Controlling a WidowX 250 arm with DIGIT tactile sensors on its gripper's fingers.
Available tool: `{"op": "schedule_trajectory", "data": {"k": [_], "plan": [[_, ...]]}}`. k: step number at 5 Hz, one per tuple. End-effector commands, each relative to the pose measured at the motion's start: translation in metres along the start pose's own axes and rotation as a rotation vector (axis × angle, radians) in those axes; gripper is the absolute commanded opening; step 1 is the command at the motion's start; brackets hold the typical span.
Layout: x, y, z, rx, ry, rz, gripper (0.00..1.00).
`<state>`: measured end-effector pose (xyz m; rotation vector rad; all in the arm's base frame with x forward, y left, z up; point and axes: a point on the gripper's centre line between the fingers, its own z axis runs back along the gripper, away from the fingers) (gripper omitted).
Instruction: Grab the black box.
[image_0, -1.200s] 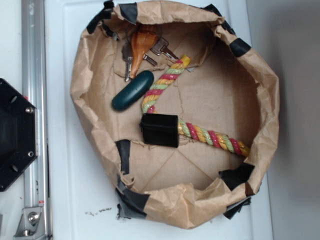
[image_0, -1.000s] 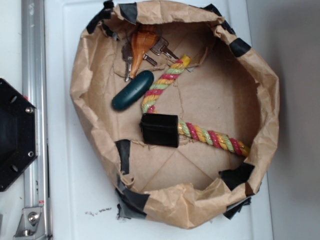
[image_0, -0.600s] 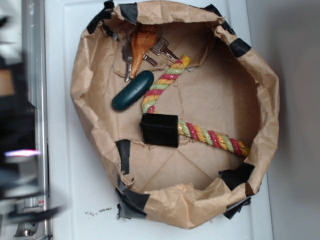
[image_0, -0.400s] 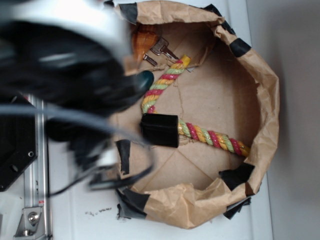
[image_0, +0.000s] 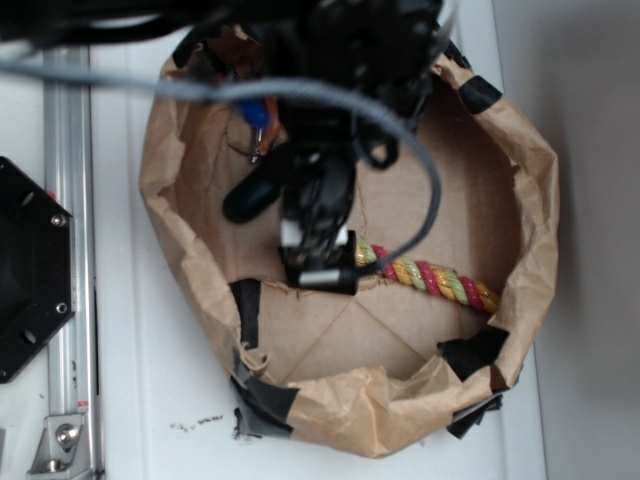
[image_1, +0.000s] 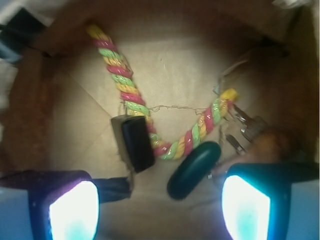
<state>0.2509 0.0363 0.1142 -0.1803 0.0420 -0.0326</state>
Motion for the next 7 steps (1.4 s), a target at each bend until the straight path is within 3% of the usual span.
{"op": "schedule_trajectory", "data": {"k": [1,2,3,5,7], "plan": [[0.014,-0.017,-0.058,-0.06,-0.011,-0.241,1.0],[0.019,-0.039,-0.067,-0.079,-0.012,-0.306,1.0],[0.006,-0.054,-0.062,-0.085,-0.06,-0.334,1.0],[0.01,-0.077,-0.093,-0.008,0.04,-0.354,1.0],[0.035,-0.085,-0.137,-0.018,0.111,-0.365,1.0]]}}
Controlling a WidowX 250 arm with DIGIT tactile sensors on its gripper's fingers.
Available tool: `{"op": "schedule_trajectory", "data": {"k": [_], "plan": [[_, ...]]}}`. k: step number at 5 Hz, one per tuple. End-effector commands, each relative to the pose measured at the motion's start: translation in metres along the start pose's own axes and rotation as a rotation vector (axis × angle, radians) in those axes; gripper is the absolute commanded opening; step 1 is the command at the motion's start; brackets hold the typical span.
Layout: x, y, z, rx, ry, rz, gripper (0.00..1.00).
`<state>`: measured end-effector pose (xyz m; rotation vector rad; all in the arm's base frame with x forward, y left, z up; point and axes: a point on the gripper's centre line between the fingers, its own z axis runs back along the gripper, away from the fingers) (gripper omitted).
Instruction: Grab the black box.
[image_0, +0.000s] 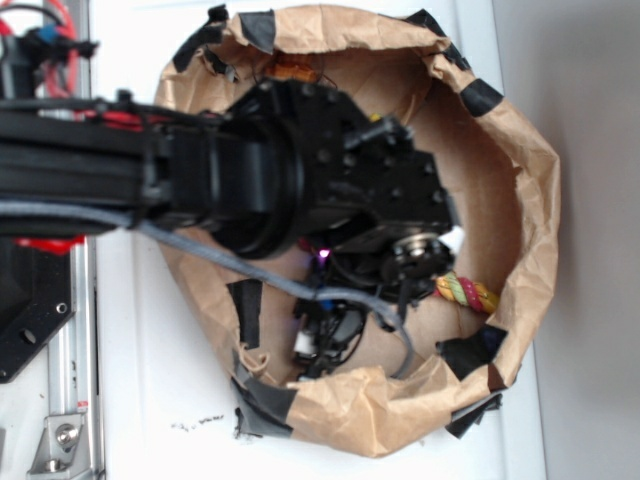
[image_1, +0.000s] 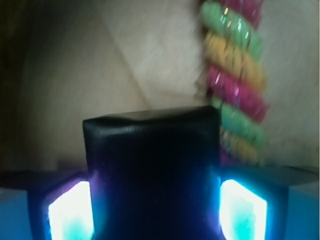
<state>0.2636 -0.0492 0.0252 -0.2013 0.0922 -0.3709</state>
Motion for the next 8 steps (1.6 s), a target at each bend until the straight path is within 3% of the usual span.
{"op": "schedule_trajectory", "data": {"k": [1,2,3,4,5,6,7,8], "plan": [[0.024,-0.008,-0.049,0.033,0.077,0.002,0.28],[0.014,-0.01,-0.031,0.097,0.053,0.059,0.0],[-0.003,-0.008,0.018,0.167,-0.048,0.134,0.0],[-0.032,0.006,0.069,0.146,-0.199,0.234,0.0],[-0.055,0.015,0.119,0.13,-0.271,0.311,0.0],[-0.061,0.02,0.156,0.112,-0.277,0.364,0.0],[-0.052,0.025,0.165,0.154,-0.238,0.409,0.0],[-0.034,0.023,0.162,0.224,-0.155,0.465,0.0]]}}
